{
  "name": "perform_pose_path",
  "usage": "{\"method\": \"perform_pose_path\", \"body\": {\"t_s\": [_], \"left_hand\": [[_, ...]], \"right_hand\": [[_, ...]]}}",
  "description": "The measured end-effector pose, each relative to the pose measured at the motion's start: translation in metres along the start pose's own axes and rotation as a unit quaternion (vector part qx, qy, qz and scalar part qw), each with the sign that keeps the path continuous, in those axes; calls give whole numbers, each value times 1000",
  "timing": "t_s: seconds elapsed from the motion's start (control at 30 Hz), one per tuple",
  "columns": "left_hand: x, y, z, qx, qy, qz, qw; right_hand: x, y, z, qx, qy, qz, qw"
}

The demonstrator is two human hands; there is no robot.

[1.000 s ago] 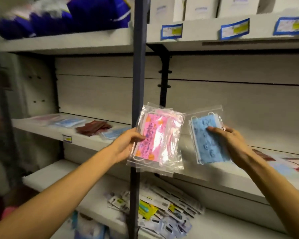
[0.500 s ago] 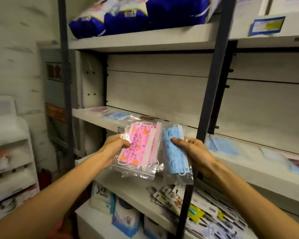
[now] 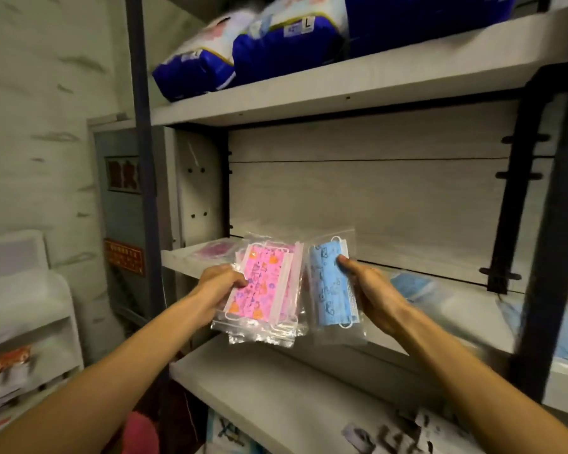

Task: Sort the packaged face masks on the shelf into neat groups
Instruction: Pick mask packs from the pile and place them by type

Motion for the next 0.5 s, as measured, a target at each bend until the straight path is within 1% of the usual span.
{"method": "perform_pose_path", "body": {"t_s": [0.13,0.2,0.3,0.4,0.5], "left_hand": [[-63,7,25,11,7,-3,1000],[-92,10,41,20,14,-12,1000],[-134,19,64,13,17,-20,1000],[-179,21,84,-7,28,-28,999],[-216,4,99,-47,13,-20,999]], "right_hand": [[-51,-11,-27,14,31,-5,999],[-73,-14,-42,-16,40,-21,999],[-105,-13,-65,-38,30,-32,998],[-138,-8,-86,-30,33,-41,998],[-168,-6,-100,-11,73,-37,997]]}}
Point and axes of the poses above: each hand's wrist, its own x-axis away from the middle knuckle, its own z-axis out of the back of the hand, y = z × x, the point moved 4 cm from there along -x, towards the middle knuckle, and after that the axes turned 5 degrees about -z, right-handed, at the moved point
